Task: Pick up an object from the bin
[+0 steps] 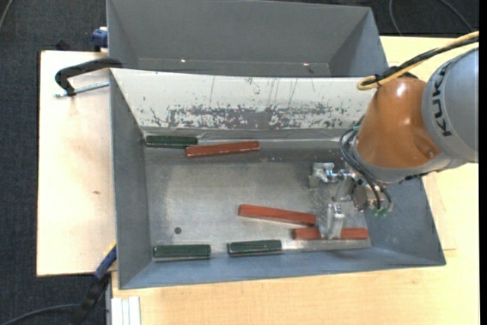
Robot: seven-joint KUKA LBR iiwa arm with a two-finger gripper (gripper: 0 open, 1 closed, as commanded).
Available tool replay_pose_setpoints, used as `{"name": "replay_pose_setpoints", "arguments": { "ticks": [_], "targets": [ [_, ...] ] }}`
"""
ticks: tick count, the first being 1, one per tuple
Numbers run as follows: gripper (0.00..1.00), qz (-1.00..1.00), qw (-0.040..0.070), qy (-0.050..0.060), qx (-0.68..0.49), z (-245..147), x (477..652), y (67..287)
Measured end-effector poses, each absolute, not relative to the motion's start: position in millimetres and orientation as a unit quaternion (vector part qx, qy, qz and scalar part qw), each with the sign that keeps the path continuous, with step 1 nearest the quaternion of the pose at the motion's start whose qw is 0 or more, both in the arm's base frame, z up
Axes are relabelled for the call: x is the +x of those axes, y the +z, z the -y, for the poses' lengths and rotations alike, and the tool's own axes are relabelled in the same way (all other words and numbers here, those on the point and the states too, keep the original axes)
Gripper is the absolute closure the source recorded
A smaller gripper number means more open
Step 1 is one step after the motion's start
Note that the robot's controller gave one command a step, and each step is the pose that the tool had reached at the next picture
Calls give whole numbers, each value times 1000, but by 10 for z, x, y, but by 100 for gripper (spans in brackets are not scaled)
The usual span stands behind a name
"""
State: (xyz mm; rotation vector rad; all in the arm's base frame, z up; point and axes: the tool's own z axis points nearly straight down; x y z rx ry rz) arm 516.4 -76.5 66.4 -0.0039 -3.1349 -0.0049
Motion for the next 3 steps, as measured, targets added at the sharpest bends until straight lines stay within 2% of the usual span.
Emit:
{"name": "replay_pose_setpoints", "arguments": {
  "ticks": [1, 2, 3],
  "targets": [
    [0, 998, -1, -1, 67, 202, 5002, 755],
    [100, 998, -1, 0, 65, 223, 4998, 749],
    [100, 999, -8, 0, 41, 202, 5162, 2481]
  ]
}}
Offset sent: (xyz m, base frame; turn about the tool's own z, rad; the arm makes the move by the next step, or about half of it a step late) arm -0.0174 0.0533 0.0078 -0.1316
